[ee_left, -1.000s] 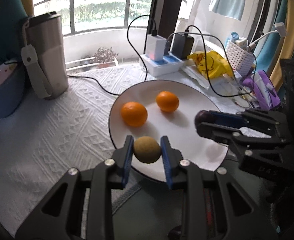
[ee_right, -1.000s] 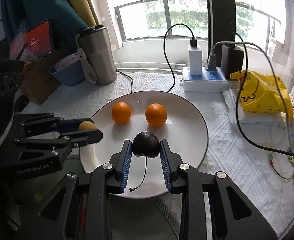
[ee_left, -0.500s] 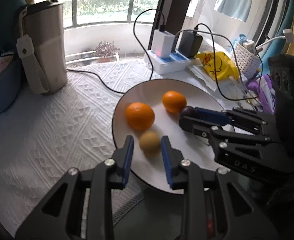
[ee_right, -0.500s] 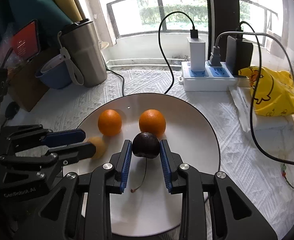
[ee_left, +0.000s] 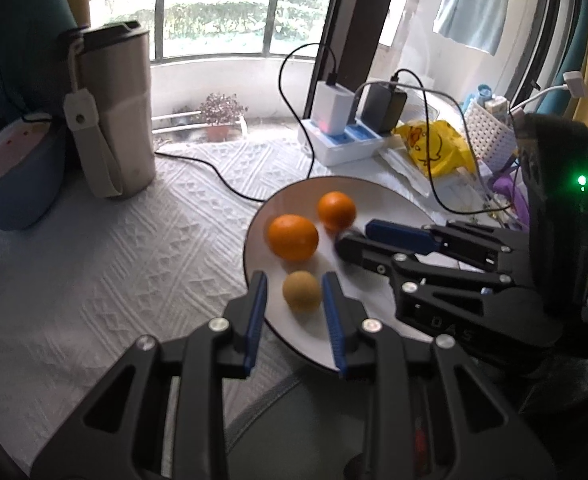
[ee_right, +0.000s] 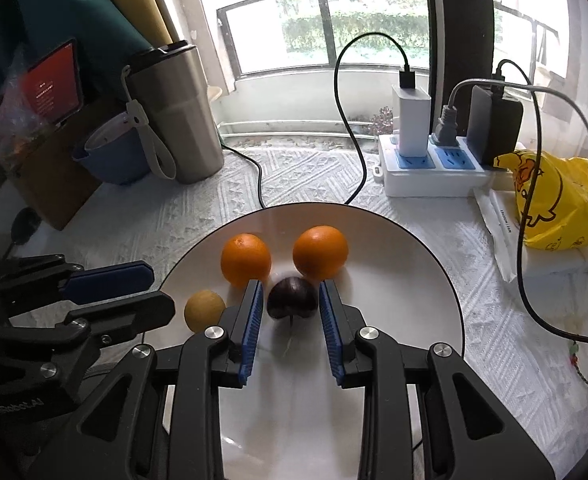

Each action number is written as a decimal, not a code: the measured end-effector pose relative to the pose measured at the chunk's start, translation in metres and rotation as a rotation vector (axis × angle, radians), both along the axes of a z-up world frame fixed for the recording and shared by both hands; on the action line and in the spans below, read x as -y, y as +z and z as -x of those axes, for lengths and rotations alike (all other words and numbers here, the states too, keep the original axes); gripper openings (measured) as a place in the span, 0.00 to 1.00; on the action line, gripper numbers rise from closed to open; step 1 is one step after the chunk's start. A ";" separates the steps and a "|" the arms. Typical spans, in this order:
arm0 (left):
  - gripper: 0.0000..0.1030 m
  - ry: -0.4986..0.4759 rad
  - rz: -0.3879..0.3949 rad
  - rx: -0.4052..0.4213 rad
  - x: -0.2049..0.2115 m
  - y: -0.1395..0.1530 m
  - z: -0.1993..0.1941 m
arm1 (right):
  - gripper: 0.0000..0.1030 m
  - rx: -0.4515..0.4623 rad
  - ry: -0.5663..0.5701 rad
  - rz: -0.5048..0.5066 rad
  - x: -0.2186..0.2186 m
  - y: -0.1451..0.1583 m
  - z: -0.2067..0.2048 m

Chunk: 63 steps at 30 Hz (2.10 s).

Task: Organize fruits
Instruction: 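Lower both fruits onto the plate beside the oranges and open both tools, then move both open tools back over the remaining fruits on the mat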

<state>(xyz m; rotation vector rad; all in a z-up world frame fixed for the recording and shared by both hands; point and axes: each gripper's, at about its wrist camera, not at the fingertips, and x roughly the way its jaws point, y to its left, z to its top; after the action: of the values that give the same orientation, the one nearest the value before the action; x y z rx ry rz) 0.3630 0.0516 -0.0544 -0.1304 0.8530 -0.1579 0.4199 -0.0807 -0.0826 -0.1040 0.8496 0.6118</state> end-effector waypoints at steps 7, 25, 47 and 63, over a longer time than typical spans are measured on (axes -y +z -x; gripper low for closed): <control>0.29 0.011 -0.002 0.020 -0.002 0.012 0.017 | 0.30 0.021 0.006 -0.005 0.001 0.014 0.019; 0.43 0.038 -0.029 0.074 -0.003 0.034 0.065 | 0.30 0.060 -0.004 -0.020 0.016 0.039 0.076; 0.44 0.034 -0.043 0.093 0.002 0.036 0.118 | 0.30 0.095 0.009 -0.027 0.026 0.054 0.132; 0.44 0.056 -0.052 0.049 0.004 0.005 0.160 | 0.30 0.071 0.015 -0.007 0.036 0.039 0.165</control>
<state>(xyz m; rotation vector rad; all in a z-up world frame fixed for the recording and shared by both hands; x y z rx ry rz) 0.2026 0.0477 -0.0491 -0.1009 0.8035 -0.0861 0.2544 -0.1164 -0.0434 -0.1253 0.7789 0.6211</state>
